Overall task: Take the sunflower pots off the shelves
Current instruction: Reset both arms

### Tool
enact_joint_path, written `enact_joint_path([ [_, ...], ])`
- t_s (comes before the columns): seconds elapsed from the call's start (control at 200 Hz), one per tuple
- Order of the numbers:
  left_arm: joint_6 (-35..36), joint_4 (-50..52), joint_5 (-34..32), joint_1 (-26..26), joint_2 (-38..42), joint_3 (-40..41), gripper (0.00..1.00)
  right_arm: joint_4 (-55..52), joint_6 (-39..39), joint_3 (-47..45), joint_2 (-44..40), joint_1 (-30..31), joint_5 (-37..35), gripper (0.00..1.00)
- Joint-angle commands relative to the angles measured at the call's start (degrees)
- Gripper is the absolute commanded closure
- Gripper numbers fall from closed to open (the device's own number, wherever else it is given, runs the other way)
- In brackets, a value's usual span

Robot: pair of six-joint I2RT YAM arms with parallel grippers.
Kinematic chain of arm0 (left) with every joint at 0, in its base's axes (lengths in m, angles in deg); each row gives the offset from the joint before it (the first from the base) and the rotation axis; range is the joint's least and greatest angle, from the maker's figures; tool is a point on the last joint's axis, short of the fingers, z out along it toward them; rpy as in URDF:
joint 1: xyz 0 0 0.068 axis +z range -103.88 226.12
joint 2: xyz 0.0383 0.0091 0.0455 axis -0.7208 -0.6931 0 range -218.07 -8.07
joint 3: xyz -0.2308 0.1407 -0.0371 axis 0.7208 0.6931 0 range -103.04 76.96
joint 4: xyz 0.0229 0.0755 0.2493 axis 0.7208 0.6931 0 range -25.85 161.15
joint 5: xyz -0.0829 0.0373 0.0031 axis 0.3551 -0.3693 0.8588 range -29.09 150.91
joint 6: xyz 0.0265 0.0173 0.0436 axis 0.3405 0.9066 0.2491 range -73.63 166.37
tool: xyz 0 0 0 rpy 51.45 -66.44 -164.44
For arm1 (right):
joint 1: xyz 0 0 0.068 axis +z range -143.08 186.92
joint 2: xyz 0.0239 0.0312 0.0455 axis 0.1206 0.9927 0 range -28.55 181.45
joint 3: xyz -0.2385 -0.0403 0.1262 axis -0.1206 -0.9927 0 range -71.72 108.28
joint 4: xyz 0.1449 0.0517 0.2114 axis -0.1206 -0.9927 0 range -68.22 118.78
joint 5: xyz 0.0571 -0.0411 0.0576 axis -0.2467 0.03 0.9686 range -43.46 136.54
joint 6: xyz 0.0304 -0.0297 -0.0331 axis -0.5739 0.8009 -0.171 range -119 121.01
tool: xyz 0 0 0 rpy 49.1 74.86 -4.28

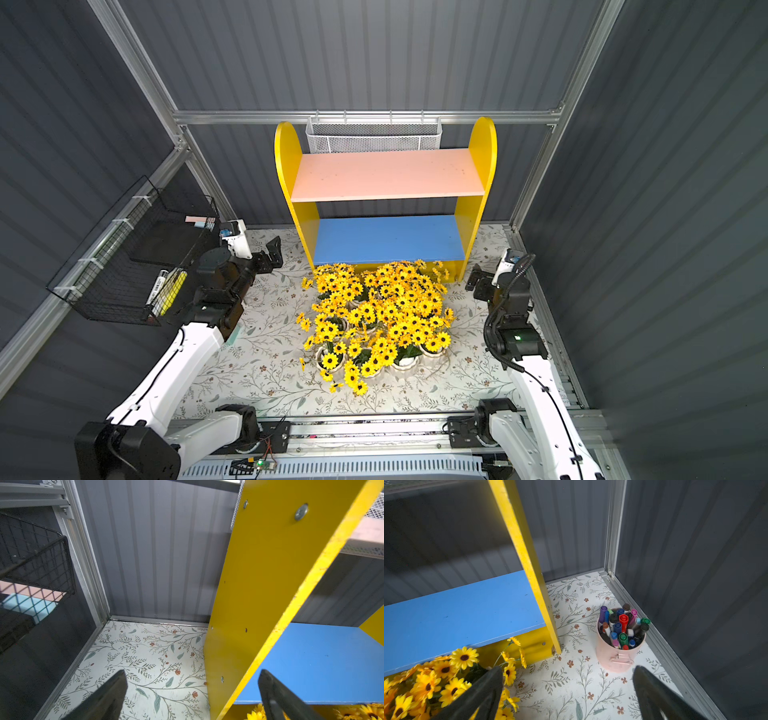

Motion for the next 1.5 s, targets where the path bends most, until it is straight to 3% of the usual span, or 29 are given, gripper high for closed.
enact_joint_path([
  [0.0, 2.75, -4.8, 1.63, 0.16, -4.95, 0.79, 0.01, 4.53, -0.34, -2.16, 0.3, -1.55, 3.43, 0.01],
  [0.08, 0.18, -6.76, -0.79, 1.06, -8.45, 2.78, 0.01, 6.97, 0.28, -3.97, 1.32, -2.01, 2.38, 0.01],
  [0.235, -0.26, -21.52, -4.2, 3.89, -7.32, 13.97, 0.01, 11.15, 2.91, -8.06, 2.73, -2.64, 1.81, 0.01],
  [0.315, 2.58, -25.3, -5.59, 3.94, -8.65, 17.21, 0.01, 13.99, 4.51, -10.43, 2.96, -2.64, 4.36, 0.01],
  [0.41, 0.99, -32.3, -9.44, 3.94, -12.18, 21.51, 0.01, 15.27, 6.53, -11.42, 4.7, -2.63, 7.32, 0.01],
  [0.625, 3.59, -56.8, -14.41, 3.85, -17.55, 32.87, 0.01, 21.97, 11.22, -14.37, 9.15, -2.64, 14.54, 0.01],
  [0.85, 5.69, -72.0, -11.98, 3.68, -25.39, 38.17, 0.01, 37.27, 8.21, -19.01, 17.01, -2.6, 15.97, 0.01],
  [1.046, 7.52, -86.55, -10.42, 3.68, -33.82, 41.0, 0.0, 51.15, 12.47, -22.45, 27.83, -1.31, 17.81, 0.01],
  [1.321, 9.49, -71.63, -2.61, 3.72, -32.68, 33.88, 0.01, 69.07, 12.53, -23.28, 42.11, -1.24, 14.41, 0.01],
  [1.441, 9.84, -66.77, -1.5, 3.7, -33.29, 30.65, 0.01, 60.99, 7.59, -20.7, 40.18, -1.24, 3.75, 0.01],
  [1.496, 10.17, -64.54, 0.2, 3.93, -33.61, 29.83, 0.01, 52.93, 6.6, -18.5, 38.02, -1.23, 3.49, 0.01],
])
